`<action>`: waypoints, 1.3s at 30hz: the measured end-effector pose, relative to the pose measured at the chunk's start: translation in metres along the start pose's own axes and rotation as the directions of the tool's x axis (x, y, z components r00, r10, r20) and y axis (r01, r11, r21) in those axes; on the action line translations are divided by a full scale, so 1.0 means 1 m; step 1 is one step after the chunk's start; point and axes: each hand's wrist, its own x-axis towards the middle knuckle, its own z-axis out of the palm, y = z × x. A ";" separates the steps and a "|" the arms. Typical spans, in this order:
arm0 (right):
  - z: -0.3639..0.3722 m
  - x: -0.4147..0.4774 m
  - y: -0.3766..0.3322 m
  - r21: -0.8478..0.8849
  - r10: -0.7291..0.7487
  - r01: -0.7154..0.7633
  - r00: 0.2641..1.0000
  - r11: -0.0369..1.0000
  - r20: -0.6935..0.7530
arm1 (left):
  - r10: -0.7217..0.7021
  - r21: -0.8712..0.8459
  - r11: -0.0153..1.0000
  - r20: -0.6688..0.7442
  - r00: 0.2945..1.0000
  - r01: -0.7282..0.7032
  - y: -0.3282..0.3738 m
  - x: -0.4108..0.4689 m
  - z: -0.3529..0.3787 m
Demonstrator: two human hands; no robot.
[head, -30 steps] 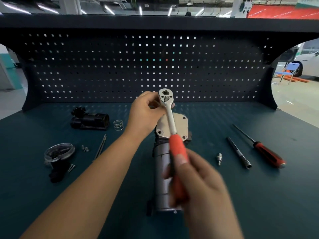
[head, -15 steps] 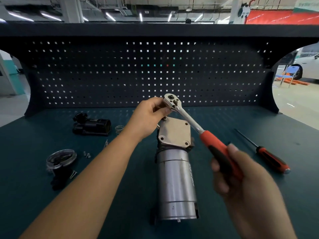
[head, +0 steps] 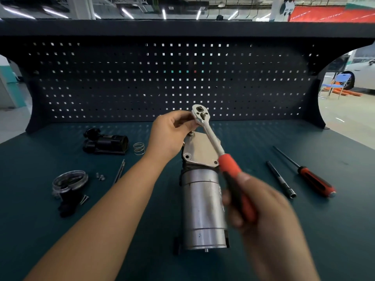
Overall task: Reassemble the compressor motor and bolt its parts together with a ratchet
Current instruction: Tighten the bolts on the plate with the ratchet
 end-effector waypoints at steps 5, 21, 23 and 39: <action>-0.033 0.025 -0.034 -0.037 0.030 -0.031 0.999 0.999 -0.035 | -0.036 -0.010 0.999 0.087 0.996 0.037 0.002 0.002 -0.005; -0.032 0.020 -0.021 -0.137 0.052 -0.042 0.996 0.990 0.069 | -0.004 0.051 0.999 0.032 0.999 0.003 0.005 0.000 -0.006; -0.044 0.031 -0.034 -0.067 0.059 -0.057 0.998 0.996 0.026 | -0.016 0.038 0.999 0.057 0.998 0.014 0.006 0.002 -0.007; 0.019 -0.003 0.011 -0.046 0.167 -0.160 0.936 0.986 0.310 | 0.190 0.318 0.937 -0.124 0.974 -0.143 0.003 -0.007 0.011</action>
